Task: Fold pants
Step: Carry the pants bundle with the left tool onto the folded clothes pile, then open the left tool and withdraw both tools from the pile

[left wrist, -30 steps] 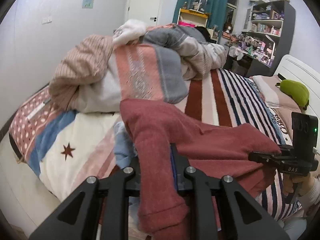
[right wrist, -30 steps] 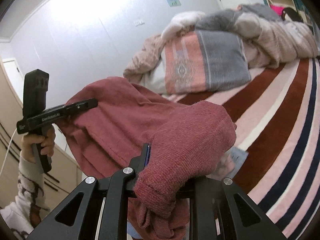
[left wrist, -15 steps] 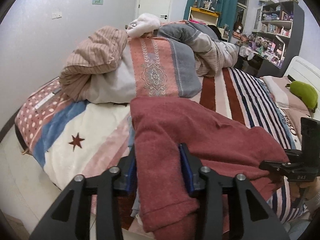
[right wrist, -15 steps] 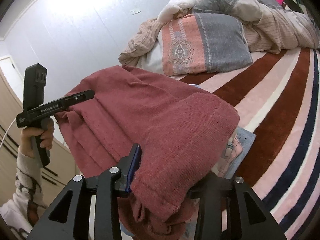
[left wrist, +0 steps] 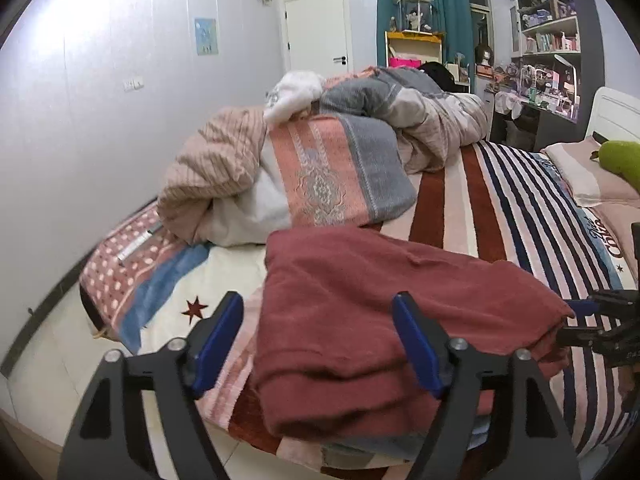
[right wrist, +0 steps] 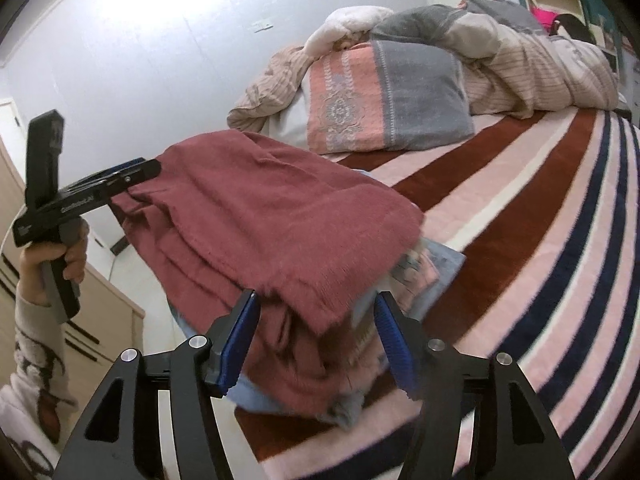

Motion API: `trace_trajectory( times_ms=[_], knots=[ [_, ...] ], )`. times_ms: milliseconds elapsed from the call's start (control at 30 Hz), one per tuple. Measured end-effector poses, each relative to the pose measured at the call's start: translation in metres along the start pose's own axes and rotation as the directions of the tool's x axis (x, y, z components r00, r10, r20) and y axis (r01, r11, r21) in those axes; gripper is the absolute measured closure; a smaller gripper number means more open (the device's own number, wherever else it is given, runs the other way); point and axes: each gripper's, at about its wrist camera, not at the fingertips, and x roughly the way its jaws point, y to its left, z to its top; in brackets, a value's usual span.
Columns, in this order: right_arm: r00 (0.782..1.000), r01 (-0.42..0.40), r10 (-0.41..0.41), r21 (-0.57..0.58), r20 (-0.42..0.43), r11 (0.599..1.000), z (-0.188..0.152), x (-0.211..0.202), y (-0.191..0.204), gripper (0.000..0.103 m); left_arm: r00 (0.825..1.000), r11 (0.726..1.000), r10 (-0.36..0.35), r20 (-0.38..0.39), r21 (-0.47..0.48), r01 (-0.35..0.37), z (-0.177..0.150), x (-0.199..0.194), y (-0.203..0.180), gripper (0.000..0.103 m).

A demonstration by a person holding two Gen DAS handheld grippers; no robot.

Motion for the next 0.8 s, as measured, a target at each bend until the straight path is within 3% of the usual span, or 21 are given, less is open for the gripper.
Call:
trace_trajectory(
  times_ms=[267,500,667,800],
  knots=[
    [0.998,0.043,-0.043,0.005,0.043,0.999,-0.024,-0.045,-0.004,0.031,0.996,1.000,0.001,0.094,0.001,-0.002,-0.006,-0.039,-0.044,0.018],
    [0.984,0.135,-0.135,0.001,0.114,0.991,-0.059,-0.093,-0.009,0.019,0.966,0.992,-0.117,0.229,-0.019,0.125,-0.014,-0.074,-0.120,0.009],
    [0.948,0.255,-0.252,0.011,0.195,0.967,-0.085,-0.147,-0.018,0.007,0.940,0.983,-0.184,0.286,0.028,0.184,-0.019,-0.092,-0.181,0.007],
    [0.905,0.338,-0.339,0.048,0.258,0.940,-0.112,-0.193,-0.026,0.001,0.927,0.978,-0.209,0.311,0.062,0.200,-0.028,-0.104,-0.230,0.006]
  ],
)
